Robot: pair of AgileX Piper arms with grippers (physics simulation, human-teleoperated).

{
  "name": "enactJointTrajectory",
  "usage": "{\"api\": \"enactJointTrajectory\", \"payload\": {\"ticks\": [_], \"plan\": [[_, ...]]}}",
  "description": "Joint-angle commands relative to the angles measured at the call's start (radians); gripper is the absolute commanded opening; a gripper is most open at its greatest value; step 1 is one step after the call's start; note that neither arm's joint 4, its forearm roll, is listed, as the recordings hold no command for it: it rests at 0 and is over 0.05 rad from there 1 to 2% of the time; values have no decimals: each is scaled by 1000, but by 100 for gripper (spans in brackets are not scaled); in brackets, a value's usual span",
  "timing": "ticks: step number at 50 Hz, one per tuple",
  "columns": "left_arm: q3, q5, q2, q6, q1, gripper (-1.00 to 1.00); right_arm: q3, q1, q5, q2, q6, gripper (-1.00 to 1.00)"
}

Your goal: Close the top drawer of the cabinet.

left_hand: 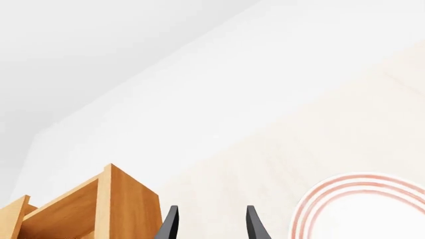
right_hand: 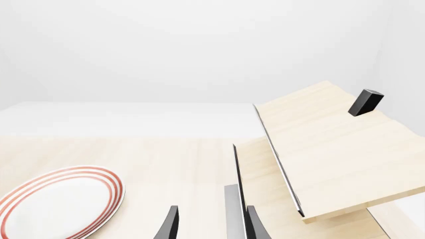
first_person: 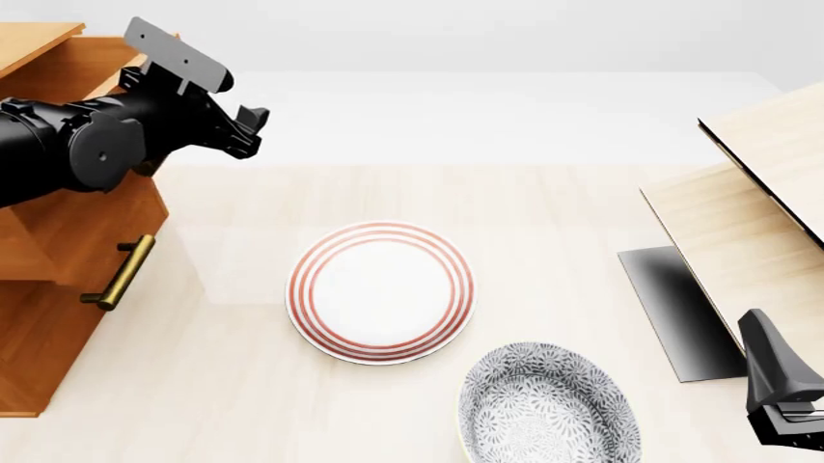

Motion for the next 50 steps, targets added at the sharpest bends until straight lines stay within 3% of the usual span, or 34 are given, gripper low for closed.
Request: {"api": "enactJointTrajectory", "payload": {"ticks": [1, 50], "plan": [[42, 10, 24, 19, 62, 100, 0, 0, 0, 0, 0, 100], [142, -28, -60, 18, 287, 100, 0, 0, 0, 0, 0, 100]]}}
